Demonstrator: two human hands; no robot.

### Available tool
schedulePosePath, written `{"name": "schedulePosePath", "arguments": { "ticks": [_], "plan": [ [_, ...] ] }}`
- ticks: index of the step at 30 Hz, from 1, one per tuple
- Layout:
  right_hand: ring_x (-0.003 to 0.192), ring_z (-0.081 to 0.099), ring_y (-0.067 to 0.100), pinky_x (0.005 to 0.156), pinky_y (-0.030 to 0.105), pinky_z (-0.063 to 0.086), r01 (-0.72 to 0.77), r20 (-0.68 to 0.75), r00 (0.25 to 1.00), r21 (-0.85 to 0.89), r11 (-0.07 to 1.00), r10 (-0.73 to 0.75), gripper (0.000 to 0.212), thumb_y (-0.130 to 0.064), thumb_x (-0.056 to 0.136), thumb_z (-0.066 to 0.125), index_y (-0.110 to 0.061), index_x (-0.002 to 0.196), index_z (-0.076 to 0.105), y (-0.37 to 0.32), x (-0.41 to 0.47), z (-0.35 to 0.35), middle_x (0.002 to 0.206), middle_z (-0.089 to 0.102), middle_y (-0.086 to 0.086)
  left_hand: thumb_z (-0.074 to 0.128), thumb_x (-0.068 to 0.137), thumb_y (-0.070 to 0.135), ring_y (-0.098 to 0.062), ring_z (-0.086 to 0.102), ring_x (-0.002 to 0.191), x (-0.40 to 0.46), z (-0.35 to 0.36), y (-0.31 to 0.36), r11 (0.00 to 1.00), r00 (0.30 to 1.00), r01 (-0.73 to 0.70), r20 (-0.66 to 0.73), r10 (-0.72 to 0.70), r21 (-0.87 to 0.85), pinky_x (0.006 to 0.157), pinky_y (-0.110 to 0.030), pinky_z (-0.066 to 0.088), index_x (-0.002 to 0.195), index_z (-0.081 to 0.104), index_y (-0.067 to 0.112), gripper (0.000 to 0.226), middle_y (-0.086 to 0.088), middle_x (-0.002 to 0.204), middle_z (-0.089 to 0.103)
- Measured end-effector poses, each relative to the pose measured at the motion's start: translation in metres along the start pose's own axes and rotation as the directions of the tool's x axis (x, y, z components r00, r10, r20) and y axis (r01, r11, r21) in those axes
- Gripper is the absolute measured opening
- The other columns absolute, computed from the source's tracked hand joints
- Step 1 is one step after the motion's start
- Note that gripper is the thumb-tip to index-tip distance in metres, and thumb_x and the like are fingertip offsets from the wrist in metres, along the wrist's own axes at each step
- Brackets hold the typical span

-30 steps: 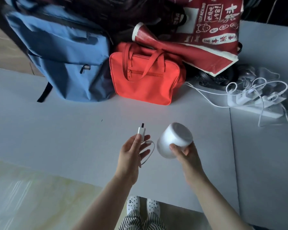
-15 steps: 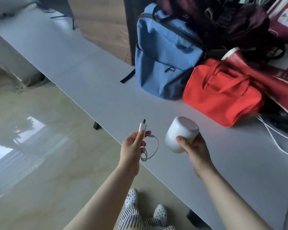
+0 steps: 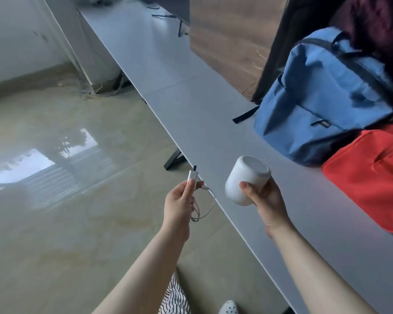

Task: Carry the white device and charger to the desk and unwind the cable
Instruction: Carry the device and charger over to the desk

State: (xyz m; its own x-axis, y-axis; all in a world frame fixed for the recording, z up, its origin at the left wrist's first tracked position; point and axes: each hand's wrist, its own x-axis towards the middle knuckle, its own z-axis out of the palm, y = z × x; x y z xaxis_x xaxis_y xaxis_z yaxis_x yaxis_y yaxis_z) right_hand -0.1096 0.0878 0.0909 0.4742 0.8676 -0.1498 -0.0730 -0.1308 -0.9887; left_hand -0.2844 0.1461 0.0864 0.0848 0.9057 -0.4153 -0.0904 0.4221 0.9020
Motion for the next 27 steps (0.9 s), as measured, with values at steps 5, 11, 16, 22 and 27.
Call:
{"name": "schedulePosePath", "arguments": {
  "ticks": [5, 11, 16, 22, 27],
  "plan": [
    [0.097, 0.063, 0.003, 0.083, 0.023, 0.049, 0.003, 0.052, 0.999, -0.001, 1.000, -0.003, 0.057, -0.048, 0.055, 0.075, -0.033, 0.108, 0.060, -0.013, 0.034, 0.068, 0.109, 0.067, -0.009, 0.055, 0.094, 0.032, -0.004, 0.027, 0.042, 0.046, -0.050, 0.030, 0.999, 0.997, -0.009, -0.075, 0.006, -0.035, 0.043, -0.012, 0.029, 0.086, 0.075, 0.015, 0.027, 0.008, 0.049, 0.039],
    [0.087, 0.064, -0.005, 0.076, 0.019, 0.053, 0.011, 0.141, 0.990, 0.021, 1.000, -0.014, 0.057, -0.046, 0.052, 0.075, -0.028, 0.104, 0.060, -0.029, 0.075, 0.148, 0.104, 0.066, -0.007, 0.056, 0.093, 0.034, -0.004, 0.026, 0.038, 0.098, -0.102, 0.070, 0.997, 0.992, -0.036, -0.125, 0.027, -0.073, 0.043, -0.019, 0.024, 0.085, 0.075, 0.018, 0.026, -0.004, 0.062, 0.040],
    [0.087, 0.063, -0.002, 0.079, 0.030, 0.051, 0.003, 0.186, 0.983, -0.010, 1.000, -0.001, 0.055, -0.049, 0.053, 0.076, -0.033, 0.104, 0.061, -0.040, 0.107, 0.201, 0.102, 0.067, -0.010, 0.057, 0.092, 0.038, -0.011, 0.028, 0.055, 0.130, -0.135, 0.098, 0.994, 0.984, -0.050, -0.175, 0.032, -0.100, 0.053, -0.025, 0.026, 0.085, 0.075, 0.021, 0.026, -0.004, 0.084, 0.057],
    [0.093, 0.063, 0.006, 0.082, 0.036, 0.049, -0.012, 0.208, 0.978, -0.026, 1.000, 0.017, 0.055, -0.050, 0.052, 0.077, -0.033, 0.103, 0.063, -0.042, 0.146, 0.240, 0.101, 0.068, -0.010, 0.058, 0.092, 0.037, -0.011, 0.029, 0.055, 0.166, -0.145, 0.116, 0.993, 0.981, -0.061, -0.191, 0.040, -0.105, 0.052, -0.022, 0.029, 0.088, 0.074, 0.019, 0.025, -0.003, 0.098, 0.071],
    [0.090, 0.063, 0.001, 0.082, 0.035, 0.051, -0.019, 0.192, 0.981, -0.039, 0.999, 0.026, 0.061, -0.049, 0.053, 0.077, -0.030, 0.109, 0.061, -0.041, 0.184, 0.254, 0.103, 0.067, -0.009, 0.058, 0.093, 0.034, -0.010, 0.028, 0.053, 0.208, -0.138, 0.130, 0.992, 0.979, -0.049, -0.203, 0.025, -0.115, 0.051, -0.022, 0.029, 0.082, 0.073, 0.022, 0.022, -0.001, 0.089, 0.066]
  ]
}}
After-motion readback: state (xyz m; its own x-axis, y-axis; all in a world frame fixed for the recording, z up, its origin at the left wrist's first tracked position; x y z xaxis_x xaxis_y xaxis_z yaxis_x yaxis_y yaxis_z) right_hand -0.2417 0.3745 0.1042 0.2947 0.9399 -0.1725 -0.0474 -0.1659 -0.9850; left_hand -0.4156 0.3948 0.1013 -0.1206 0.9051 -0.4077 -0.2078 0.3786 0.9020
